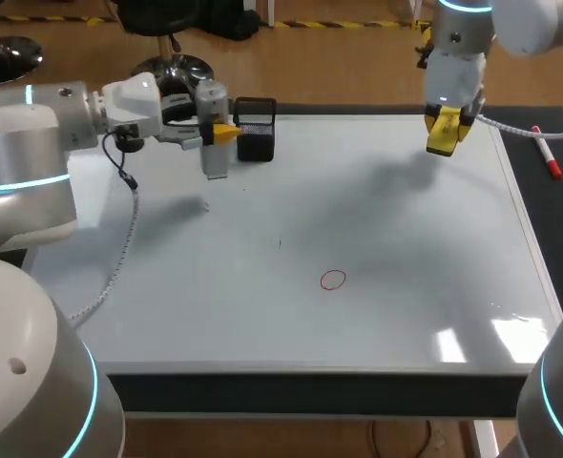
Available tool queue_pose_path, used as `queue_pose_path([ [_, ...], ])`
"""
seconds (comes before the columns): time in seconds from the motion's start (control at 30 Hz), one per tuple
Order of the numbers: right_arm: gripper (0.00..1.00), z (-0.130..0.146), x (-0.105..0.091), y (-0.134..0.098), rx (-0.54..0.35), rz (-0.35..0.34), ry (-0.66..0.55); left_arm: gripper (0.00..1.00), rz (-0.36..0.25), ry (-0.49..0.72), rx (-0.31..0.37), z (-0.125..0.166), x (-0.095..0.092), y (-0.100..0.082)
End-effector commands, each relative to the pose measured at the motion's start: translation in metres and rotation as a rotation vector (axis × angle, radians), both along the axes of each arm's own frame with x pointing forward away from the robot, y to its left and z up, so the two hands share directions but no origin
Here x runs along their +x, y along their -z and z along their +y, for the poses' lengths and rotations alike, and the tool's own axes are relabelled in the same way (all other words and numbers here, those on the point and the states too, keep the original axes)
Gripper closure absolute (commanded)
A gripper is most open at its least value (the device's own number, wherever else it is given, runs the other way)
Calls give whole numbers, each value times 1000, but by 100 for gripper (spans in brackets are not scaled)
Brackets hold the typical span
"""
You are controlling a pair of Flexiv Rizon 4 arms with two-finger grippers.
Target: Pick up the inspection probe, press it on each red-marked spot on the whiteboard one by one, put down the probe, pick up the eraser, and wipe off all the red marks.
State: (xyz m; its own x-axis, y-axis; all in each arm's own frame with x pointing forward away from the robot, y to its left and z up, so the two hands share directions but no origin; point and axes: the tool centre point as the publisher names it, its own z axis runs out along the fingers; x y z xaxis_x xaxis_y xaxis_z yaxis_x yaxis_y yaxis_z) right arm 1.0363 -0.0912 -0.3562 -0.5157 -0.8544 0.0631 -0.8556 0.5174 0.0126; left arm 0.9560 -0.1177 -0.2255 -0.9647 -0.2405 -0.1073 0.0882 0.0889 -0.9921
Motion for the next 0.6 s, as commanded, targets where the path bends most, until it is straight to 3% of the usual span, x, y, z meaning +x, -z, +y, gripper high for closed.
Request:
queue_pose_path([
  [0.03,100,-1,0,-1,-3,0,-2,100,-9,17,-6,-17,-14,-6],
  [0.3,100,-1,0,-1,-3,0,-2,100,-25,98,-36,-45,-45,-17],
  [0.6,100,-1,0,-1,-3,0,-2,100,11,211,-57,-76,-79,-11],
])
